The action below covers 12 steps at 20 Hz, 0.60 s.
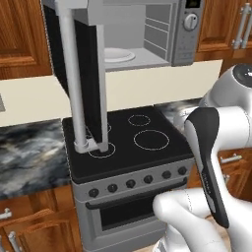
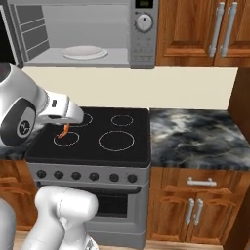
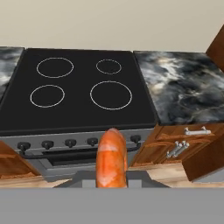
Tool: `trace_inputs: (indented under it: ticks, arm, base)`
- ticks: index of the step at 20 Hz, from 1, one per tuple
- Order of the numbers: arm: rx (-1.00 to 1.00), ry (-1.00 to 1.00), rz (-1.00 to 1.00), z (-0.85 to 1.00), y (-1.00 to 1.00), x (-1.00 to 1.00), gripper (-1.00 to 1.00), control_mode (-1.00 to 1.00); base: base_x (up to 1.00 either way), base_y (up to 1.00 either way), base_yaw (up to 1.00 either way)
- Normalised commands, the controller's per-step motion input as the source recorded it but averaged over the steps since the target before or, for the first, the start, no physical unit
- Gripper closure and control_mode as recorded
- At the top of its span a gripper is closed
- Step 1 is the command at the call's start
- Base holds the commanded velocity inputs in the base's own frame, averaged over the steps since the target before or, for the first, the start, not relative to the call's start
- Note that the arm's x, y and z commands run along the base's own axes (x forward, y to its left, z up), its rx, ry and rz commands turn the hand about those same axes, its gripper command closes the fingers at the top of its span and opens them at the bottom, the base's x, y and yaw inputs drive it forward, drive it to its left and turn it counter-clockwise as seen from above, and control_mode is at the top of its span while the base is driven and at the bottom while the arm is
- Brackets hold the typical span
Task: Transport the shrimp from the fridge to the microwave and turn on the microwave.
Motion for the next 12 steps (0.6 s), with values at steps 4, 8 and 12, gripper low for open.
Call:
trace_inputs:
  ticks: [4, 8, 12]
  arm:
    - [0.0, 0.0, 0.0, 0.0, 0.0, 0.0, 1.0, 1.0]
    - [0.0, 0.0, 0.0, 0.0, 0.0, 0.0, 1.0, 1.0]
    - [0.0, 0.0, 0.0, 0.0, 0.0, 0.0, 1.0, 1.0]
  base:
    - [0.25, 0.35, 0.07]
    - [0.25, 0.33, 0.05]
    - [0.33, 0.22, 0.01]
